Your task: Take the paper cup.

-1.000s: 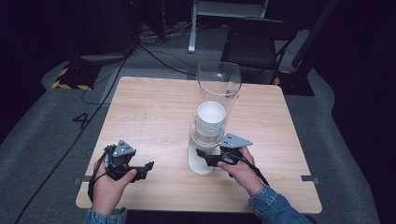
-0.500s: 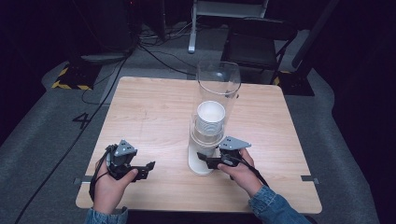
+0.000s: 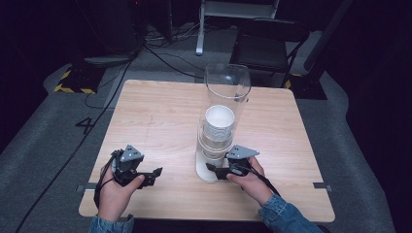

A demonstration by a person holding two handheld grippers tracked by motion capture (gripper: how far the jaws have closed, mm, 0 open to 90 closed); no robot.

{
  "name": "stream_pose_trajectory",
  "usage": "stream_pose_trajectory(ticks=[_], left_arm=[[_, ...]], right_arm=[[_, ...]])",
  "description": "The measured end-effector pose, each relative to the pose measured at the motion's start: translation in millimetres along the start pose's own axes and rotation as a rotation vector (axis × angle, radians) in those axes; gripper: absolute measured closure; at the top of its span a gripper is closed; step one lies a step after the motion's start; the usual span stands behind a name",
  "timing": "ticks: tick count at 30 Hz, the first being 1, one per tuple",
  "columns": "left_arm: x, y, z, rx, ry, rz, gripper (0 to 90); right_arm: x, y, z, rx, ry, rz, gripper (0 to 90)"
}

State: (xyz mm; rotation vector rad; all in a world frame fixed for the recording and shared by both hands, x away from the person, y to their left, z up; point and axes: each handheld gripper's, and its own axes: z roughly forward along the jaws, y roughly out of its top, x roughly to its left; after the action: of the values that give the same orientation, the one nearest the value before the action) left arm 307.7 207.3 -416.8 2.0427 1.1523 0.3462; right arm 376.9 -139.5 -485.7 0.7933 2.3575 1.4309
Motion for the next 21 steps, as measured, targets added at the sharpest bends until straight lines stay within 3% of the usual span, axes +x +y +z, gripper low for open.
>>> stream_pose_trajectory(ticks=[21], left_arm=[[-2.0,6.7,7.5,0.008,-0.021,0.019,18.8]], right_arm=[[1.6,-10.1,-8.4,0.079,0.000,-0.006,33.1]])
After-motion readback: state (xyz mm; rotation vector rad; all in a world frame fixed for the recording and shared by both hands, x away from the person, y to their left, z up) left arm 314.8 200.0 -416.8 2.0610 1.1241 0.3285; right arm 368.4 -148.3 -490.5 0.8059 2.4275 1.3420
